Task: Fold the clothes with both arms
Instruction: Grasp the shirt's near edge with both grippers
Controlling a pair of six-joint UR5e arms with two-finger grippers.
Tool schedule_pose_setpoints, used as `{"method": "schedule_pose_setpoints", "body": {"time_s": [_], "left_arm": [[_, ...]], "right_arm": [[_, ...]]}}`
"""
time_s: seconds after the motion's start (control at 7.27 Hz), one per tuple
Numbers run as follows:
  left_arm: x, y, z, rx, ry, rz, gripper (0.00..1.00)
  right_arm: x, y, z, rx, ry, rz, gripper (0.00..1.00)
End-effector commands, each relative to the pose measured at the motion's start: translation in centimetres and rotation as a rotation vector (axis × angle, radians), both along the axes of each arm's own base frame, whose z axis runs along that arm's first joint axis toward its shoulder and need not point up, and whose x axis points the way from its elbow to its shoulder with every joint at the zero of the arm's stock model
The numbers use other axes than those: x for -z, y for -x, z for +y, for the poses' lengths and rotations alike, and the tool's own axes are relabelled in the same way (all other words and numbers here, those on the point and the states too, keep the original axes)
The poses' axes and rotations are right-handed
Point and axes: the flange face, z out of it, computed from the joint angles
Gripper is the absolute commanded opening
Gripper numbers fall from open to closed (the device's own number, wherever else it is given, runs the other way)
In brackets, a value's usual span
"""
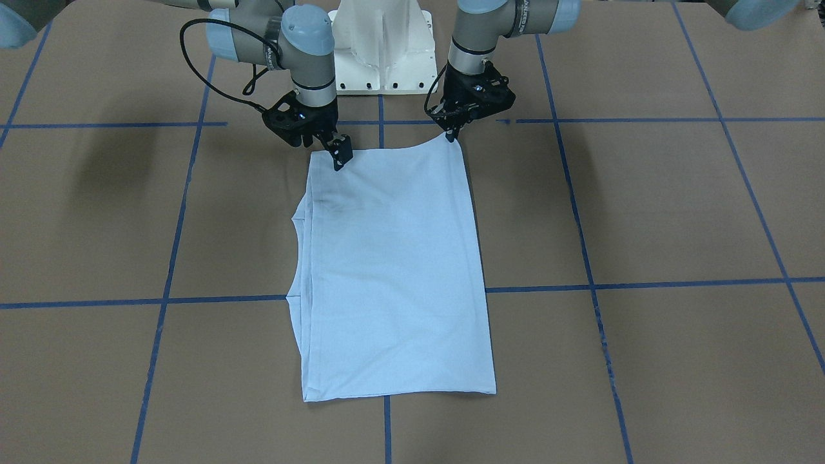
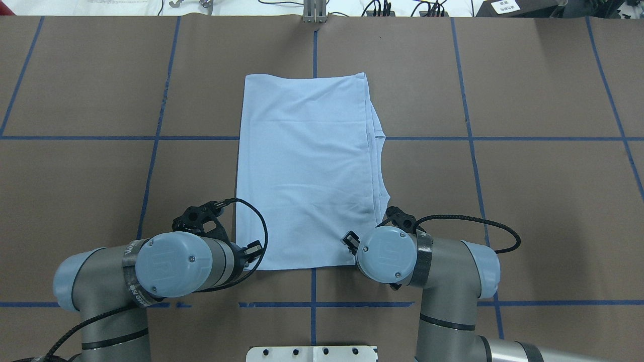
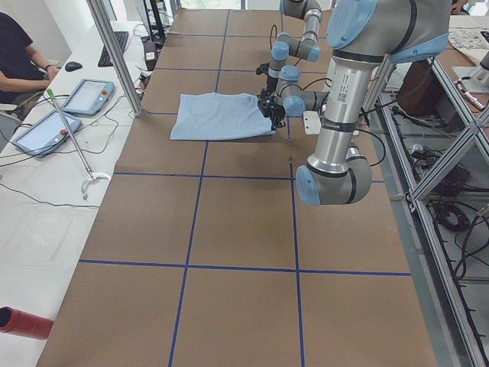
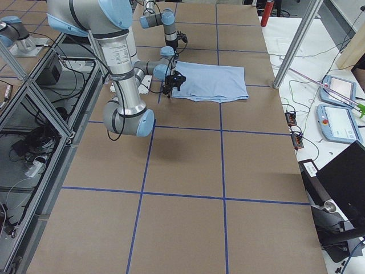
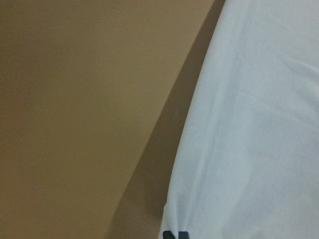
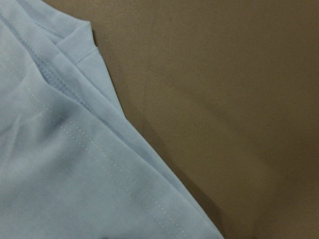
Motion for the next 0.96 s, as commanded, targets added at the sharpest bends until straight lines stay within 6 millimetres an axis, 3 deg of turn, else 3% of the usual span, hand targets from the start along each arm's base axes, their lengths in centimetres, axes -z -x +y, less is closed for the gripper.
{"method": "schedule_pose_setpoints", "body": {"time_s": [0.0,0.14,0.28,0.55,0.83], "left_arm": [[0.0,0.0,0.1,-0.001,0.000,0.000,0.00],[0.1,0.0,0.0,0.002,-0.002,0.001,0.00],[0.2,0.1,0.0,0.002,-0.002,0.004,0.00],[0.2,0.0,0.0,0.002,-0.002,0.003,0.00],[0.2,0.0,0.1,0.001,-0.003,0.002,0.00]], "right_arm": [[-0.3,0.0,0.3,0.003,0.000,0.001,0.98],[0.2,-0.2,0.2,0.002,-0.002,-0.009,0.71],[0.8,-0.5,-0.4,-0.006,-0.002,-0.019,0.51],[0.9,-0.8,-1.1,-0.015,-0.003,-0.019,0.43],[1.2,-1.2,-1.8,-0.027,-0.005,-0.025,0.26]]}}
